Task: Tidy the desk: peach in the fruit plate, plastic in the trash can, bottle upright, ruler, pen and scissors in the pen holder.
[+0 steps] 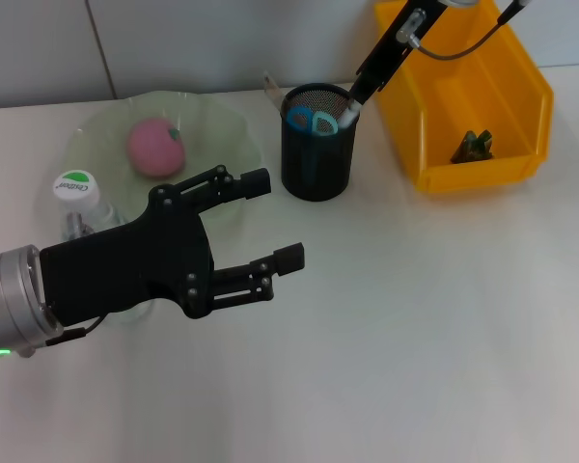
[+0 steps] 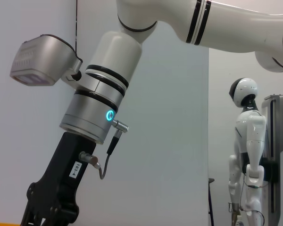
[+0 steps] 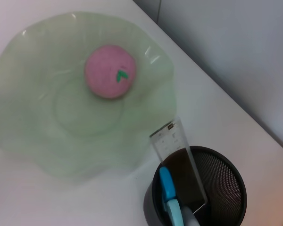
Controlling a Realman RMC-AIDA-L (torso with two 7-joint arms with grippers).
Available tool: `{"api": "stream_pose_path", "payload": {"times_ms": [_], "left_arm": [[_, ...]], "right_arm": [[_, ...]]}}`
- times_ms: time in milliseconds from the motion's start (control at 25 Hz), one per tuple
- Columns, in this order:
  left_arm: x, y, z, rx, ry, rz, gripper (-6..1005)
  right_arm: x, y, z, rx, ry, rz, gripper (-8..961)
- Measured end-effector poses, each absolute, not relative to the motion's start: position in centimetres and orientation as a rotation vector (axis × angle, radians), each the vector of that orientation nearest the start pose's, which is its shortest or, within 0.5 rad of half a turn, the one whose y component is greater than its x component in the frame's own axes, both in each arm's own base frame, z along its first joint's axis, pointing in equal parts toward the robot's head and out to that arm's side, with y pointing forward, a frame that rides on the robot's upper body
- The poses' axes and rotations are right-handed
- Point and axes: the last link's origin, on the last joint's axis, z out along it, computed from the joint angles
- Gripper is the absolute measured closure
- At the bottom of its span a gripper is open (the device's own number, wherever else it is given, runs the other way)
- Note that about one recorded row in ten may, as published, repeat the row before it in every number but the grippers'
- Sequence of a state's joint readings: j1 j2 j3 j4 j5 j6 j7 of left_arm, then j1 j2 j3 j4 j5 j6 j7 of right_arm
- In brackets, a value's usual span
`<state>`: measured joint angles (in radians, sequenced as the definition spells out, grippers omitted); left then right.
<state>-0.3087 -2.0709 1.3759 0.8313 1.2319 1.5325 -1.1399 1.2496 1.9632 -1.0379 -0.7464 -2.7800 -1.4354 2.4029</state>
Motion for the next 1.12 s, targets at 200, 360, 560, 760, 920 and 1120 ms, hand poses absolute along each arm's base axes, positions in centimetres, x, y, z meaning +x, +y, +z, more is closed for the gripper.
{"api": "stream_pose_path", "payload": {"times_ms": [200, 360, 560, 760, 920, 1120], "left_arm": [[-19.7, 28.8, -1.9, -2.690, -0.146, -1.176, 184], [-19.7, 28.7, -1.9, -2.689, -0.152, -1.177, 184], [-19.8, 28.7, -1.9, -2.687, -0.156, -1.178, 184], [-19.8, 28.7, -1.9, -2.689, -0.159, -1.177, 184], [-19.9, 28.6, -1.8, -2.699, -0.161, -1.176, 184], [-20.2, 28.5, -1.9, -2.705, -0.176, -1.169, 184]], "right_arm": [[7.6, 47.1, 2.8, -2.561, 0.662, -0.507, 682], [7.2, 47.2, 3.1, -2.545, 0.642, -0.480, 530], [7.1, 47.2, 3.7, -2.525, 0.622, -0.449, 386], [7.2, 46.3, 4.7, -2.501, 0.588, -0.365, 338], [7.9, 44.4, 6.1, -2.507, 0.543, -0.201, 300], [9.7, 41.0, 8.6, -2.557, 0.515, 0.155, 298]]}}
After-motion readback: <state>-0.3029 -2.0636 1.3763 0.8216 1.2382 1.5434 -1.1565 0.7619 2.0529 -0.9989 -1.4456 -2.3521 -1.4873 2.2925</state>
